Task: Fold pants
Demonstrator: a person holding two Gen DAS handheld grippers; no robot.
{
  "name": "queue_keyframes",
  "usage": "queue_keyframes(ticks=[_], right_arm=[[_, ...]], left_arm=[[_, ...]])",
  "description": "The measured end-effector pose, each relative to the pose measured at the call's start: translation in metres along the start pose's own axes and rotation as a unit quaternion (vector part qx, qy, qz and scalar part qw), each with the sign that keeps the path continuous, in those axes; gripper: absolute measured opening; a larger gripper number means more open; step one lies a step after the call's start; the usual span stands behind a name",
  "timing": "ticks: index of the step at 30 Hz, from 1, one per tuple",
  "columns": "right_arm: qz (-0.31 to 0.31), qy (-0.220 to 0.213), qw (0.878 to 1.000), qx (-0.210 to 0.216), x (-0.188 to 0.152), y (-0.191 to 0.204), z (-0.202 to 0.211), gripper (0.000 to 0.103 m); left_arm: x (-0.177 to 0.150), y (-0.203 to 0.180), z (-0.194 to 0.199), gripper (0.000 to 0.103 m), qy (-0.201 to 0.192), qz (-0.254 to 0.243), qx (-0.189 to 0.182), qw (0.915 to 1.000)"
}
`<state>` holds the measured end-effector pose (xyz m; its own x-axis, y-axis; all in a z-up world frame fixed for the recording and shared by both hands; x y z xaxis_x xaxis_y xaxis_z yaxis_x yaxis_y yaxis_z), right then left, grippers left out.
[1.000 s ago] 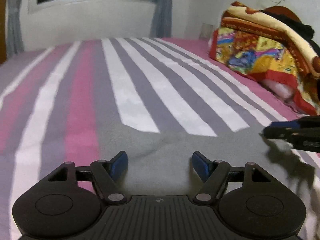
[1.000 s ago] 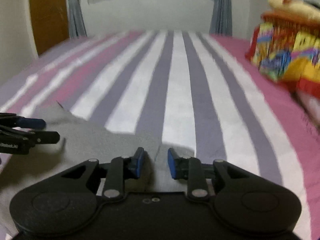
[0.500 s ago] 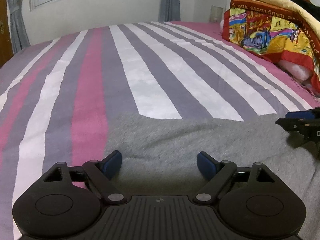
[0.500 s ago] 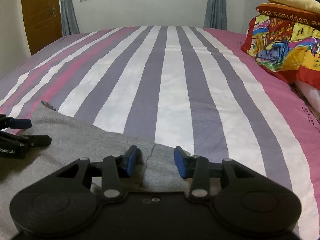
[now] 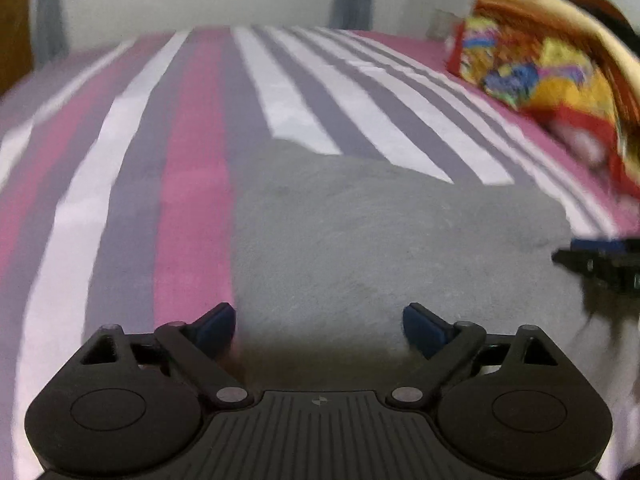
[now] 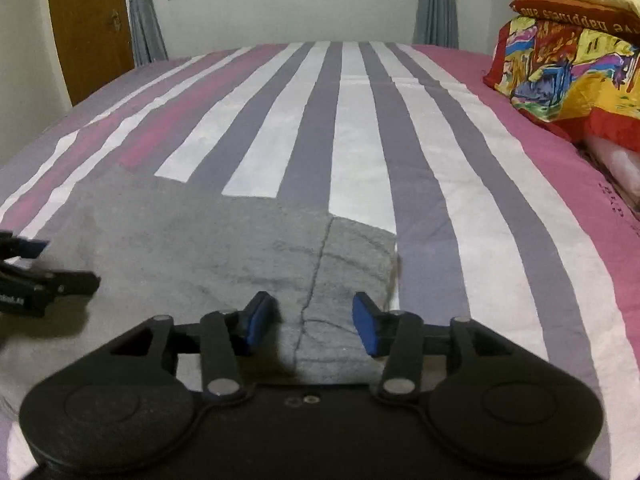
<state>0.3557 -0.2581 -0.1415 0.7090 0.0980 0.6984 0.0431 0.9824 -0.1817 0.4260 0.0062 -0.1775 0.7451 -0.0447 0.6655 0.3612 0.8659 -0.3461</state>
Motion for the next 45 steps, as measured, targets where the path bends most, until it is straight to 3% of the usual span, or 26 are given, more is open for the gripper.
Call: queue_keyframes(ticks=[7, 10, 11, 13, 15, 20, 28, 40, 45], right_arm=[[-0.042, -0.052, 0.997, 0.031, -0.001, -0.022, 0.063, 0.047], [-0.037, -0.029, 0.999, 0.028, -0.022, -0.023, 0.057, 0.051], [-0.029, -0.011, 0.999, 0.018, -0.032, -0.024, 0.049, 0.057], [-0.054, 0.048, 0.996, 0.047, -0.049, -0.021, 0.028, 0.066], [-0.078, 0.055, 0.994, 0.050, -0.048, -0.025, 0.024, 0.069], [-0.104, 0.071, 0.990, 0.059, -0.048, -0.030, 0.025, 0.069], [-0.132, -0.006, 0.988, 0.076, -0.050, -0.031, 0.071, 0.069], [-0.189, 0.013, 0.977, 0.097, -0.063, -0.048, 0.063, 0.071], [-0.225, -0.015, 0.969, 0.100, -0.058, -0.058, 0.068, 0.067]], left_arm=[[-0.024, -0.013, 0.068, 0.092, -0.069, -0.007, -0.008, 0.9976], [-0.044, -0.015, 0.071, 0.092, -0.039, -0.016, 0.005, 0.9991], [-0.050, -0.014, 0.066, 0.092, -0.022, -0.025, 0.011, 0.9994], [-0.059, -0.008, 0.057, 0.093, -0.012, -0.014, 0.011, 0.9998], [-0.060, -0.002, 0.058, 0.094, -0.013, 0.018, 0.001, 0.9998], [-0.065, -0.002, 0.064, 0.094, -0.014, 0.015, 0.007, 0.9998], [-0.066, -0.011, 0.071, 0.094, -0.016, -0.001, 0.018, 0.9997], [-0.070, -0.006, 0.069, 0.099, -0.023, 0.007, 0.012, 0.9996], [-0.073, -0.002, 0.066, 0.102, -0.027, 0.011, 0.007, 0.9996]])
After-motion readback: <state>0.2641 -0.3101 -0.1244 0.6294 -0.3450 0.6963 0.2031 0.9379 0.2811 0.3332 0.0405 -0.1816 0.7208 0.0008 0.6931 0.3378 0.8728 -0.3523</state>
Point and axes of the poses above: each gripper's, at about its wrist camera, not at the fingertips, and z roughly against the way its jaws point, y to its left, x to its top, the point moved 7 cm from there along -z, roughly the way its jaws point, and after that the axes turned 15 degrees about -x, right-handed, at the moved point
